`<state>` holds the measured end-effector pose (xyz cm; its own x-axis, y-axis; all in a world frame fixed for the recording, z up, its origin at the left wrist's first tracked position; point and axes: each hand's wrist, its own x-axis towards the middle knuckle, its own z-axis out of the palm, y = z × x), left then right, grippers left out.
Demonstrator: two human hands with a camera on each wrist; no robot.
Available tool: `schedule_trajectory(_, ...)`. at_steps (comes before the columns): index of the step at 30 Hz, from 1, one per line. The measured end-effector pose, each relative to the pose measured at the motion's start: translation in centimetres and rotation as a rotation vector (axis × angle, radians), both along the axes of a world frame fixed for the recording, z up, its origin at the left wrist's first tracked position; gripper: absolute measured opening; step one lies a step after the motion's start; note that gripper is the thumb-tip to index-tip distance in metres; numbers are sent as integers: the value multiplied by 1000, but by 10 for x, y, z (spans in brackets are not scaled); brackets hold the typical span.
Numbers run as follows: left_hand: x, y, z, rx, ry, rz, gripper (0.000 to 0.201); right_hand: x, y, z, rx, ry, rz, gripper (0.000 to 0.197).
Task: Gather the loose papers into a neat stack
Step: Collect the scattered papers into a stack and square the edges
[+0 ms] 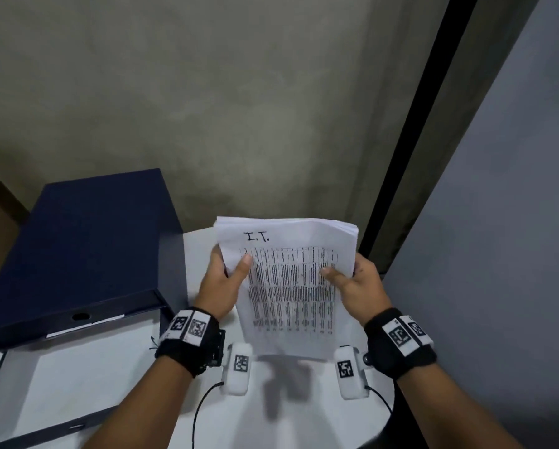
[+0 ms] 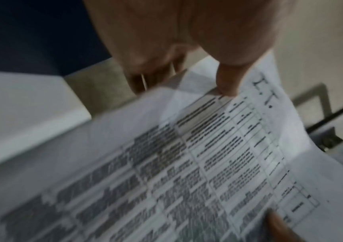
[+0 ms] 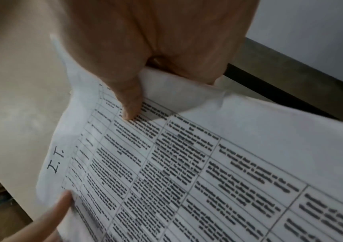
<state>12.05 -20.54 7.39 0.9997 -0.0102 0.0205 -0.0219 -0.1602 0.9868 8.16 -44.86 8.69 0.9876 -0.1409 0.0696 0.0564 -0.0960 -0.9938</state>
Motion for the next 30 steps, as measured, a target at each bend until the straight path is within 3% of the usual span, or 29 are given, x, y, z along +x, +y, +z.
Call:
schedule_trajectory(2, -1, -3, -2, 54, -63, 22, 36, 2, 5, -4, 23, -14, -49, 27)
schedule_trajectory(4, -4, -7, -1, 46, -121, 58, 29, 2, 9, -11, 0, -10, -87, 27)
schedule_trajectory(11, -14, -5, -17, 21, -78, 54, 37, -8, 16, -29, -47, -34, -93, 42)
schedule_trajectory(22, -6, -1, -15, -16, -65, 64, 45, -4, 17, -21, -37, -133, -152, 38)
schedule_trajectory(26, -4, -4, -21, 30, -55, 86, 29, -2, 21, -24, -59, -111, -184, 29)
schedule_trajectory(30, -6, -9, -16, -3, -85, 116, 25, -2, 21, -18, -34, -132, -193, 27)
